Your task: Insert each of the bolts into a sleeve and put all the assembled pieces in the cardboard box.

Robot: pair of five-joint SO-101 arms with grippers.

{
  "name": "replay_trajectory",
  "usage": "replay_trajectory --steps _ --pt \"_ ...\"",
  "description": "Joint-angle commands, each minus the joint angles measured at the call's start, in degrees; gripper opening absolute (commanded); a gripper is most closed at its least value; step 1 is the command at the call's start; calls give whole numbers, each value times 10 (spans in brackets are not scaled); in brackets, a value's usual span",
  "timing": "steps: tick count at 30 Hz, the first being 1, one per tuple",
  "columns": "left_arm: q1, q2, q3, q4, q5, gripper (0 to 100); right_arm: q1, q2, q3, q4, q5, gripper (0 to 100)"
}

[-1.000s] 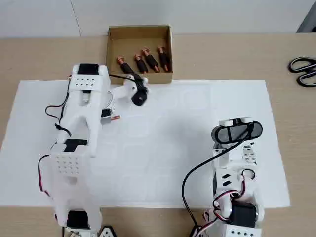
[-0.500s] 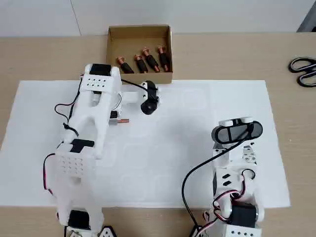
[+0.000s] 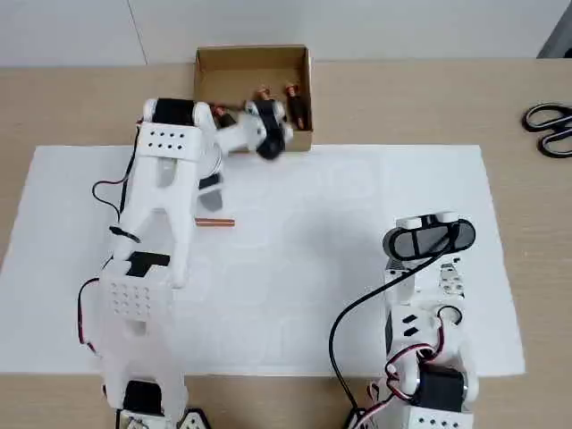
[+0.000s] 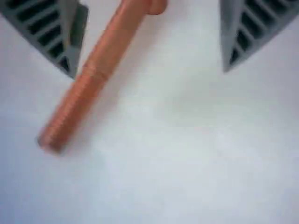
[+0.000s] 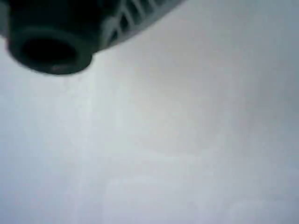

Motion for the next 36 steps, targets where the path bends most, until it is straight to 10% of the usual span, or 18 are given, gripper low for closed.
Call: replay_trajectory --steps 1,7,16,36 --pt "-6 -13 -32 11 269 195 4 -9 -4 -14 -4 5" --pt "-26 -13 -19 11 699 141 3 -9 -4 -15 -4 5" --pt "-50 -13 23 12 1038 55 3 -9 -4 -15 -4 5" --pt "-33 -208 211 11 1230 262 3 -9 -4 -15 -4 5"
